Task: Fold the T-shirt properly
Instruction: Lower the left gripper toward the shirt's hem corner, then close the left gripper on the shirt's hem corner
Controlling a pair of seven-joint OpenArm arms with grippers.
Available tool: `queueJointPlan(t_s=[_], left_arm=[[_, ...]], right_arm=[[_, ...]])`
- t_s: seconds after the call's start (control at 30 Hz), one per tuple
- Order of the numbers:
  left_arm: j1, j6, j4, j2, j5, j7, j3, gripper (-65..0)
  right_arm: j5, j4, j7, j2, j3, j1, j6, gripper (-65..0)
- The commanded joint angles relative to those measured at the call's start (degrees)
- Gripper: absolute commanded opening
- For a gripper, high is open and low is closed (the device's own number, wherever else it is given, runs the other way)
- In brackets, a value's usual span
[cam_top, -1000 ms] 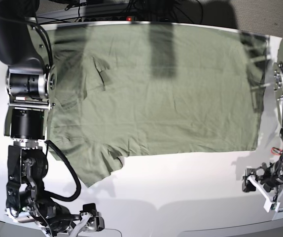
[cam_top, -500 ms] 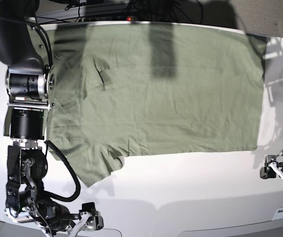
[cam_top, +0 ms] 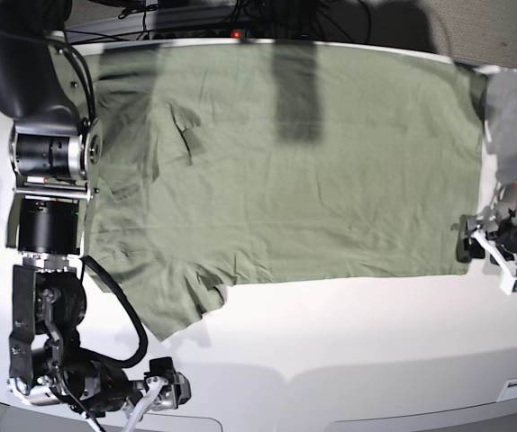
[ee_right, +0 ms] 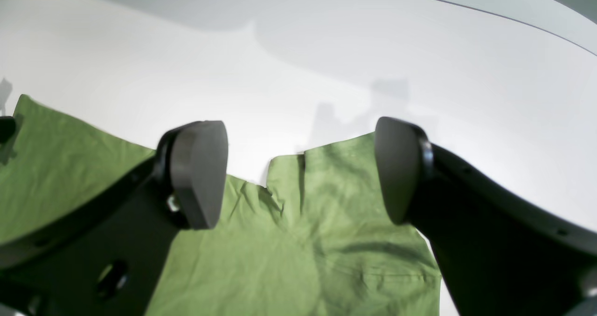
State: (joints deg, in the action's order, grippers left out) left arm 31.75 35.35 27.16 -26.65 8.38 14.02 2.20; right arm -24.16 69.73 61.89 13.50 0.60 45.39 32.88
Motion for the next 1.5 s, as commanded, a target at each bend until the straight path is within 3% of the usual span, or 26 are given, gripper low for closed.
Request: queueJointPlan(t_s=[0.0,0.4,0.57,1.03,1.17,1.47], left_arm=[[1.79,0.28,0.9,-0.5,0.68,-1.11,0.22,-19.5],[1.75,0.35,0.9,4.11,4.55,3.98,0.24,-19.5],[1.77,4.61,0.9,4.09,9.35,7.65,0.44,-19.5],[4.0,4.65,0.98,3.63,23.04,19.91,0.44,-19.5],[5.25,4.65,0.98,3.61,23.63,22.95,0.44,-19.5],[5.53,4.65,0.98,3.58,23.61,18.78,0.44,-19.5]], right_arm=[[-0.55,0.85,-0.76,0.33,0.17,2.36,0.11,-17.5],[-0.55,0.85,-0.22,0.33,0.17,2.36,0.11,-17.5],[-0.55,0.85,-0.11,0.35,0.17,2.36,0.11,-17.5],[-0.55,0.85,-0.15,0.33,0.17,2.36,0.11,-17.5],[-0.52,0.85,-0.13,0.33,0.17,2.36,0.11,-17.5],[-0.52,0.85,0.15,0.35,0.17,2.36,0.11,-17.5]])
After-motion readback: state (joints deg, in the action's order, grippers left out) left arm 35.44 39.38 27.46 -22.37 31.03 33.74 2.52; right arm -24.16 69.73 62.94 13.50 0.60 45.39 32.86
